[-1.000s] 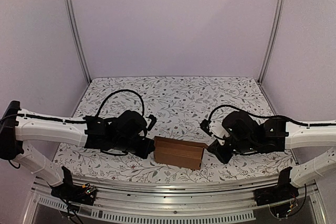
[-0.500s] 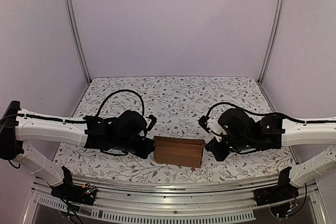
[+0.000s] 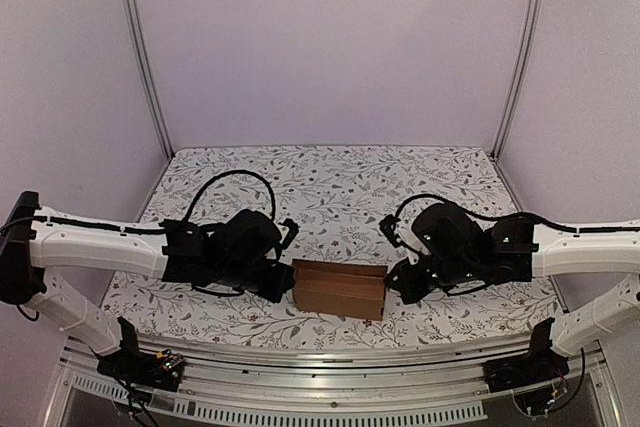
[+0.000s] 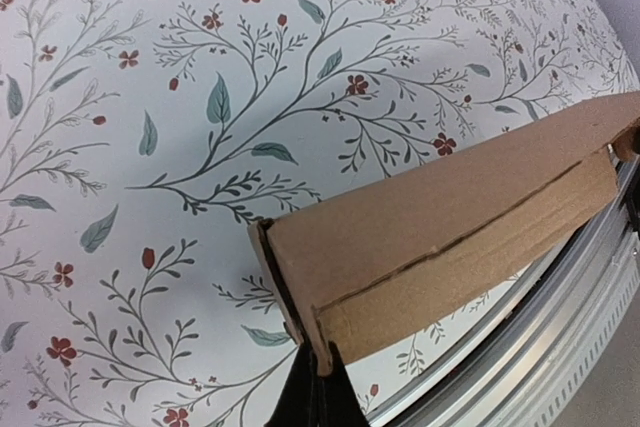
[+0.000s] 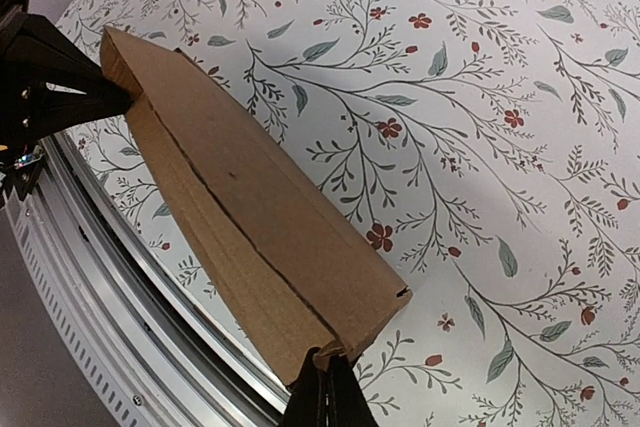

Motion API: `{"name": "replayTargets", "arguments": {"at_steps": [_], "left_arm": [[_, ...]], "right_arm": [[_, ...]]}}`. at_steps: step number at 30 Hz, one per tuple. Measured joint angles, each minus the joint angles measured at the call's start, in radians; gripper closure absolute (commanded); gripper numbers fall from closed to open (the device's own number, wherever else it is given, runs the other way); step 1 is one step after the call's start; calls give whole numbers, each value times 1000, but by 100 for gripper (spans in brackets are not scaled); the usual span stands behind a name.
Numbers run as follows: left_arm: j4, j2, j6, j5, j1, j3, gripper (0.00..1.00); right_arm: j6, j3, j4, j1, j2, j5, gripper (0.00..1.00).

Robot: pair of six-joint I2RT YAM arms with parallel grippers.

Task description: Fold the paper box

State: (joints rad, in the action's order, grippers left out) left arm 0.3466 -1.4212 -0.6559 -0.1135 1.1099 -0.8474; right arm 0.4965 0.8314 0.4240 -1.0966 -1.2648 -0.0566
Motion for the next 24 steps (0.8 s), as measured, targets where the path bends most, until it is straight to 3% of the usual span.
{"name": "replayTargets", "arguments": {"at_steps": [12, 24], "left_arm": [[3, -5, 0, -3, 3, -5, 100], [2, -6, 0, -3, 3, -5, 100]], "right_arm": [[147, 0, -14, 0, 0, -3, 100], [183, -4, -22, -11, -5, -51, 100]]}}
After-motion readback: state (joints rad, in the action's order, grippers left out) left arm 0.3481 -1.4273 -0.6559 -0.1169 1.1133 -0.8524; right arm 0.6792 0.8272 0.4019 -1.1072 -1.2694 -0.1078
